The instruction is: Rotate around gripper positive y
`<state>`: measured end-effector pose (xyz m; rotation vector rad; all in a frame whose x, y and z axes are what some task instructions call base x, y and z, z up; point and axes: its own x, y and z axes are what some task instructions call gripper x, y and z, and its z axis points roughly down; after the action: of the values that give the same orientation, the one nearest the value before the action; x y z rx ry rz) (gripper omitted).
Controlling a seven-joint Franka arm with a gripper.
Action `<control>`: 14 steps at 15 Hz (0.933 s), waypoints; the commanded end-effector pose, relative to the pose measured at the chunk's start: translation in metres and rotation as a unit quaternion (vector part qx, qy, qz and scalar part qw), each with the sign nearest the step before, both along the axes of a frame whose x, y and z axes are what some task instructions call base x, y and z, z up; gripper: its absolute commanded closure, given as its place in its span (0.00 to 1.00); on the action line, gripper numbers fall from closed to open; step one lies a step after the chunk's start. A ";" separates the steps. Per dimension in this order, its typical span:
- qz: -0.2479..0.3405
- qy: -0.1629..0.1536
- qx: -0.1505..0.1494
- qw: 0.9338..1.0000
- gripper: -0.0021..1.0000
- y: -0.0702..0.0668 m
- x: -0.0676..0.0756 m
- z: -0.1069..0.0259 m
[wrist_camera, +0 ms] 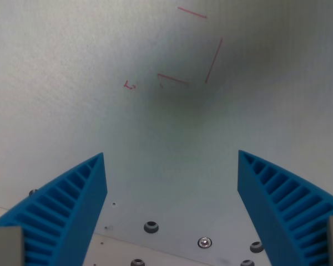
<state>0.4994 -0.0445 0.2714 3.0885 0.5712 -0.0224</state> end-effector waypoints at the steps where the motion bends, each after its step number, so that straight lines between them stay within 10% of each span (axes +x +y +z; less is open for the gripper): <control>1: 0.000 -0.007 0.002 1.000 0.00 0.000 0.000 0.002; 14: 0.000 -0.078 0.029 0.997 0.00 0.000 0.000 0.002</control>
<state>0.5052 -0.0443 0.2736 3.0870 0.5652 0.0216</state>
